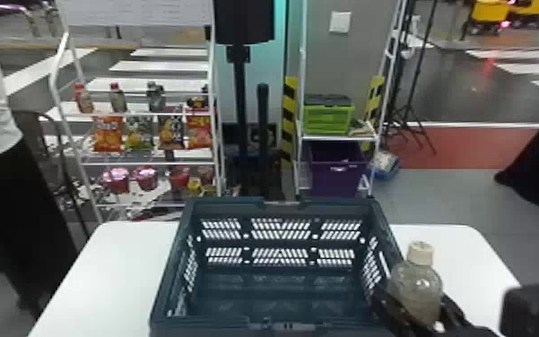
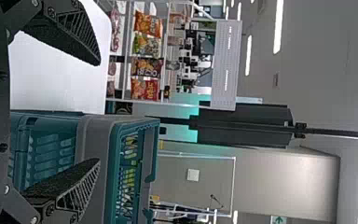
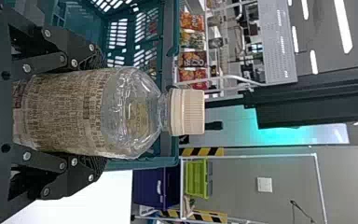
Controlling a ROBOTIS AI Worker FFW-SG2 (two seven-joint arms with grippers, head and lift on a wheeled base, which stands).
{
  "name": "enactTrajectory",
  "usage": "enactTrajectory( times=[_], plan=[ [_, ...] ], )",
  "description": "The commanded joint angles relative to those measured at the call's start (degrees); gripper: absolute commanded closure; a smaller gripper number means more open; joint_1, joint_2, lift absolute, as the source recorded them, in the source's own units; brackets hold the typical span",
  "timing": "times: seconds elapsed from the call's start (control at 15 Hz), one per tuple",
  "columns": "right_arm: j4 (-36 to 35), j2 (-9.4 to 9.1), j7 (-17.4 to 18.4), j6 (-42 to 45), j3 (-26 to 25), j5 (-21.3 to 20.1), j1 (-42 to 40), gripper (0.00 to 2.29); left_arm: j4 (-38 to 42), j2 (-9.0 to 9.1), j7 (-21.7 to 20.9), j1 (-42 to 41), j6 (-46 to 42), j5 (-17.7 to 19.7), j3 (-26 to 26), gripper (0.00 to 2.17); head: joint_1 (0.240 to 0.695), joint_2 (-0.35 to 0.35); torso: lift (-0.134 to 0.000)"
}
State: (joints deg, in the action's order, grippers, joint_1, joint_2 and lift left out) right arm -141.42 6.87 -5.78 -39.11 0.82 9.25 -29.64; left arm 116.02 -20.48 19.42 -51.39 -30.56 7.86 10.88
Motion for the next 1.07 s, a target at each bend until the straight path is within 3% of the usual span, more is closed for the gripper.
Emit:
enactTrajectory(
  times=[0.0, 0.4, 0.67, 0.87, 1.0],
  plan=[
    [-0.3, 0.34, 1.0, -13.1, 2.4, -0.7, 8.2, 2.28, 0.0, 0.0, -0.1, 0.0, -0.2, 0.1, -0.1, 0.15, 0.499, 0.0, 0.0],
    [9.9, 0.25, 4.1, -35.2, 11.9, -1.2, 28.4, 2.28, -0.5, 0.09, -0.1, 0.0, -1.3, 0.1, -0.2, 0.15, 0.499, 0.0, 0.0],
    [20.3, -1.95, 4.2, -35.6, 14.5, -0.1, 35.8, 2.28, -0.8, 0.09, -0.1, -0.2, -2.4, 0.1, -0.2, 0.15, 0.499, 0.0, 0.0],
    [26.0, -4.41, 4.4, -41.7, 14.9, 0.6, 40.2, 2.28, -1.5, 0.09, -0.1, -0.5, -4.3, 0.4, -0.3, 0.15, 0.499, 0.0, 0.0],
    [29.9, -4.85, 5.8, -43.3, 15.9, 1.3, 42.9, 2.28, -1.6, 0.09, -0.1, -0.5, -4.5, 0.4, -0.3, 0.15, 0.499, 0.0, 0.0]
  ],
)
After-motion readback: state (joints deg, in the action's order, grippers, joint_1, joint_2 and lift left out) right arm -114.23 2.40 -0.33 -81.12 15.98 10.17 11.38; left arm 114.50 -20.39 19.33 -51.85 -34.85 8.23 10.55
